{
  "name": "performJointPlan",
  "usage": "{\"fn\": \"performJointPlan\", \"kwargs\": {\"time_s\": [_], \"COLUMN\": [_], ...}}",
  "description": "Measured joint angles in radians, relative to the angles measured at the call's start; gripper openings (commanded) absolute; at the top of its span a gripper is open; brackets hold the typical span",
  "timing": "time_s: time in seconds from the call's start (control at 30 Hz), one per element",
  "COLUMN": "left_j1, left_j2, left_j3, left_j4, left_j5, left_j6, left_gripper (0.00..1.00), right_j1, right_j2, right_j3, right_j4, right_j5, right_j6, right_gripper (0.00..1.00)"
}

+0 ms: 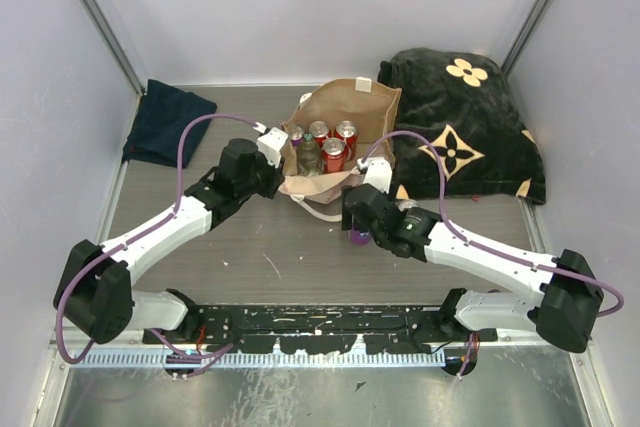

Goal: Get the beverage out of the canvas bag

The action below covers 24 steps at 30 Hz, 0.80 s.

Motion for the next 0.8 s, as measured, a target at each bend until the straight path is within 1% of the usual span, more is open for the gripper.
{"fn": "performJointPlan", "kwargs": {"time_s": [0.2,0.3,0.33,0.37,0.4,0.43,0.5,0.53,0.57,0.7,0.73,0.77,0.8], "left_j1": [0.000,0.000,0.000,0.000,0.000,0.000,0.000,0.000,0.000,0.000,0.000,0.000,0.000], "left_j2": [-0.002,-0.003,-0.003,-0.003,-0.003,-0.003,-0.003,-0.003,-0.003,-0.003,-0.003,-0.003,-0.003], "left_j3": [0.000,0.000,0.000,0.000,0.000,0.000,0.000,0.000,0.000,0.000,-0.001,-0.002,-0.004], "left_j4": [-0.005,-0.007,-0.008,-0.008,-0.010,-0.010,-0.010,-0.010,-0.010,-0.010,-0.010,-0.008,-0.008], "left_j5": [-0.006,-0.009,-0.010,-0.011,-0.011,-0.011,-0.014,-0.014,-0.014,-0.014,-0.014,-0.014,-0.014], "left_j6": [0.000,0.001,0.002,0.003,0.004,0.004,0.004,0.004,0.004,0.004,0.004,0.004,0.004], "left_gripper": [0.28,0.29,0.29,0.29,0.29,0.29,0.29,0.29,0.29,0.29,0.29,0.30,0.29], "right_j1": [-0.075,-0.101,-0.105,-0.109,-0.112,-0.113,-0.113,-0.113,-0.113,-0.097,-0.089,-0.083,-0.077], "right_j2": [0.024,0.034,0.041,0.049,0.055,0.060,0.078,0.090,0.099,0.111,0.111,0.111,0.108], "right_j3": [-0.112,-0.118,-0.118,-0.117,-0.117,-0.115,-0.097,-0.084,-0.071,-0.025,-0.006,0.010,0.035], "right_j4": [0.074,0.111,0.119,0.132,0.142,0.145,0.134,0.126,0.116,0.032,0.002,-0.021,-0.044], "right_j5": [-0.056,-0.060,-0.060,-0.059,-0.060,-0.059,-0.058,-0.057,-0.056,-0.031,-0.017,-0.004,0.014], "right_j6": [0.056,0.073,0.076,0.079,0.080,0.082,0.085,0.086,0.087,0.074,0.064,0.055,0.043], "right_gripper": [0.01,0.01,0.04,0.16,0.30,0.39,0.53,0.59,0.63,0.73,0.82,0.86,0.94]}}
